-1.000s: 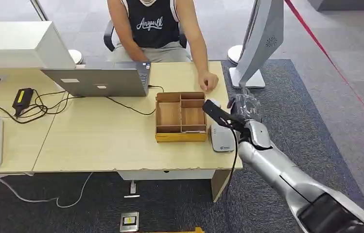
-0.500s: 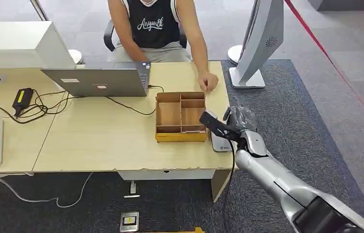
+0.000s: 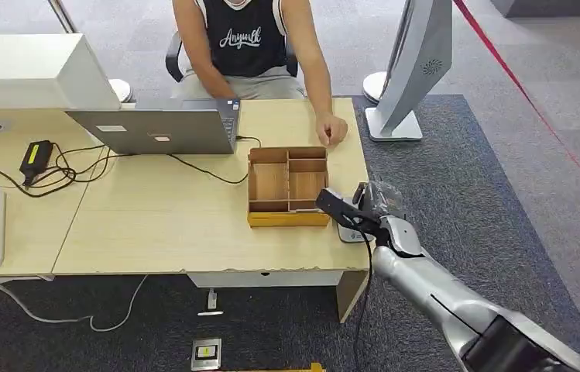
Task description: Pass the card to the sensor for recognition and then transmit it.
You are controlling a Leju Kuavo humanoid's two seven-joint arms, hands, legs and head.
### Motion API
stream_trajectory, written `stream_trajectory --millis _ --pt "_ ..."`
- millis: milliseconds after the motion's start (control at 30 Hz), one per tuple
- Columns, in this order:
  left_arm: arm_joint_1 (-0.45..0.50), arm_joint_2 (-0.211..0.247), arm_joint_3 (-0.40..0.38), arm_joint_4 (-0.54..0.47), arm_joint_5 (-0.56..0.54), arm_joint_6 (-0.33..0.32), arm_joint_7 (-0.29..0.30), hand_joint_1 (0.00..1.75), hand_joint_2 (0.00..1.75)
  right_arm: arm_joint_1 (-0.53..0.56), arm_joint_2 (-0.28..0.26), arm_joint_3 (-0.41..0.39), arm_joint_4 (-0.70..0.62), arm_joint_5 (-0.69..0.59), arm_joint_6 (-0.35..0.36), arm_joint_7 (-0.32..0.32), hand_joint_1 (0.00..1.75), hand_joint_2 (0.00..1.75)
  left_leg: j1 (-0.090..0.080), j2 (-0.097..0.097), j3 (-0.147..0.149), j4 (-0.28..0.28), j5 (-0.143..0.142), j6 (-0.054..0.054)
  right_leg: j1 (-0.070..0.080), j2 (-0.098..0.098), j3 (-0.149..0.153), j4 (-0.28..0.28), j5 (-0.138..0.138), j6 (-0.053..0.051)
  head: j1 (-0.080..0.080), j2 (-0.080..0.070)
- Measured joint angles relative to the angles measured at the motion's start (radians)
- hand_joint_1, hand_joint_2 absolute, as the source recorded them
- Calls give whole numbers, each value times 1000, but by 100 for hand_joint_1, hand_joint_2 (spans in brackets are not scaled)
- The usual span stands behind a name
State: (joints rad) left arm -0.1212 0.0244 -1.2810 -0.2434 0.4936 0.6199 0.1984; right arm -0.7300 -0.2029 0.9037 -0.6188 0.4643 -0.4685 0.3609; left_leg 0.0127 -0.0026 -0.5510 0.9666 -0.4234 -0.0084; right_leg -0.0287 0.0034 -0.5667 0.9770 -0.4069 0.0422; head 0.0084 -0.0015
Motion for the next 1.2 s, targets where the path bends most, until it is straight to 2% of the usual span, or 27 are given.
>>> stream_trajectory --millis 767,900,1200 --pt "1 3 0 0 7 -10 8 0 0 13 26 3 66 -41 -5 -28 175 175 0 0 2 0 0 0 0 0 1 0 0 0 0 0" --pt "1 4 0 0 8 -9 8 0 0 10 32 4 68 -56 -37 -46 175 175 0 0 2 0 0 0 0 0 2 0 0 0 0 0" --pt "2 5 0 0 8 -9 5 0 0 -3 40 4 76 -64 -39 -53 175 175 0 0 2 0 0 0 0 0 2 0 0 0 0 0"
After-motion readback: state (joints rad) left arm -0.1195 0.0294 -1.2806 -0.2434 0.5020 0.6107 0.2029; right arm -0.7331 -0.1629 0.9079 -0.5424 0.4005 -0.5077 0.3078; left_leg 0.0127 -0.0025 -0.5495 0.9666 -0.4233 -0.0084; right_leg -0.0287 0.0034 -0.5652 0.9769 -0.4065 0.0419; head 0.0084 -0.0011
